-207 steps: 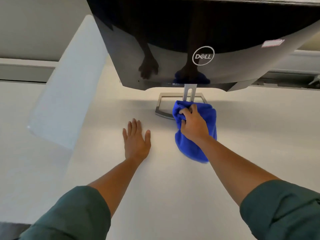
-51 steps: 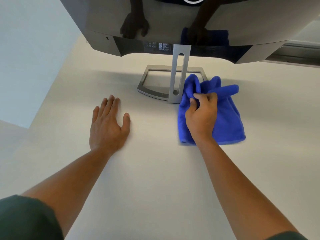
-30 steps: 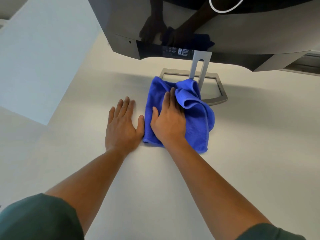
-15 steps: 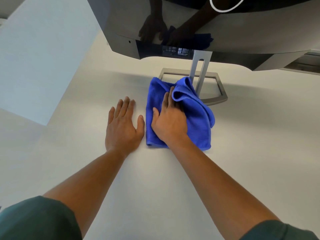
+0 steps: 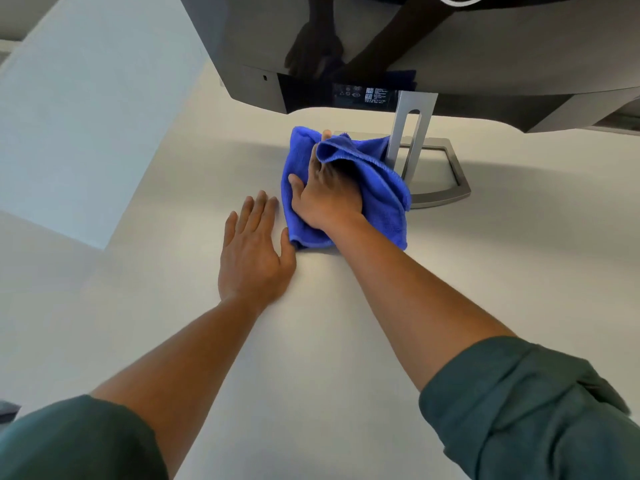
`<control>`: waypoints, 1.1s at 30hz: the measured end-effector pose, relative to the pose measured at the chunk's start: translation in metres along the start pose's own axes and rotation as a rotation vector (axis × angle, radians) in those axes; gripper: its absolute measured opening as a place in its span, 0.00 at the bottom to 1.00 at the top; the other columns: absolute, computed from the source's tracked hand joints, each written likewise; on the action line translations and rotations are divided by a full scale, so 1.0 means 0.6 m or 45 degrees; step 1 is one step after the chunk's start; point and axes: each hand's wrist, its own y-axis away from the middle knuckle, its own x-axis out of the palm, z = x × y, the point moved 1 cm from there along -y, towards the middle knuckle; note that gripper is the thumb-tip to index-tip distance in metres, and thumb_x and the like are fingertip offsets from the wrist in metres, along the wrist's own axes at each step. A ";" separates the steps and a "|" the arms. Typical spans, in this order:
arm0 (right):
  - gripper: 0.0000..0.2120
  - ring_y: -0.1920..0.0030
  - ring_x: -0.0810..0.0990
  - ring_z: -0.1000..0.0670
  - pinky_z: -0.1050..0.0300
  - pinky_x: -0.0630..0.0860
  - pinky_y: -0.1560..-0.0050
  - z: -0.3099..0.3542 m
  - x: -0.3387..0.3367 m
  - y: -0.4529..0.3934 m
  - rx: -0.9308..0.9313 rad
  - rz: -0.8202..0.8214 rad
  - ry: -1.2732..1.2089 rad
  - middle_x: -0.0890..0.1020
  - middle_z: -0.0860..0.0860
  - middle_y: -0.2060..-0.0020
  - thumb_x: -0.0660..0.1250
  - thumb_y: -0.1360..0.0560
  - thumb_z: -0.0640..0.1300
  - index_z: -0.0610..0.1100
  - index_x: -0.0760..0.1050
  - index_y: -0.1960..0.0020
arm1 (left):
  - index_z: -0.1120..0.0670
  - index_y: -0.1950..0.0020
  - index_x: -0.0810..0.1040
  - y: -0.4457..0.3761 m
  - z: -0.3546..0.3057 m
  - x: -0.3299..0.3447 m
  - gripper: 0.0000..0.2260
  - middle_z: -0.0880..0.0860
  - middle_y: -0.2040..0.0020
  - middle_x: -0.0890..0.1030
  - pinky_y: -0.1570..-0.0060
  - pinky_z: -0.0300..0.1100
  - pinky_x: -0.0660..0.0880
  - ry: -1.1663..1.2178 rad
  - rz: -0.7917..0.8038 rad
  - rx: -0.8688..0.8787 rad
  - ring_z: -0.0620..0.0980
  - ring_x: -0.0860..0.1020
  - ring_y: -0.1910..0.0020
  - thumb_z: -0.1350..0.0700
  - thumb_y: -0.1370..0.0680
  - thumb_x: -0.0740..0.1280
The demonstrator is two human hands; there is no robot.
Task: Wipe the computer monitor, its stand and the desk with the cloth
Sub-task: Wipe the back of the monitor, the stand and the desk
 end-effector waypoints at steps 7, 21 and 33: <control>0.35 0.24 0.54 0.39 0.47 0.49 0.25 -0.012 0.017 0.054 -0.056 -0.118 0.030 0.52 0.39 0.23 0.49 0.20 0.59 0.36 0.52 0.23 | 0.51 0.20 0.59 0.000 -0.001 0.002 0.26 0.49 0.19 0.57 0.22 0.47 0.47 0.024 -0.016 -0.011 0.46 0.51 0.20 0.45 0.17 0.52; 0.10 0.41 0.72 0.45 0.54 0.67 0.40 -0.050 -0.048 0.043 -0.368 -0.228 0.274 0.74 0.46 0.43 0.58 0.22 0.42 0.44 0.74 0.44 | 0.53 0.20 0.59 0.000 -0.004 0.001 0.26 0.49 0.19 0.57 0.22 0.47 0.47 -0.003 -0.016 -0.015 0.47 0.51 0.20 0.46 0.18 0.54; 0.11 0.44 0.75 0.44 0.63 0.66 0.46 -0.039 -0.063 0.061 0.038 -0.341 -0.636 0.78 0.43 0.47 0.61 0.25 0.36 0.41 0.77 0.45 | 0.53 0.20 0.59 0.000 -0.007 -0.004 0.26 0.50 0.19 0.57 0.22 0.48 0.47 -0.008 -0.005 -0.022 0.48 0.52 0.20 0.47 0.18 0.55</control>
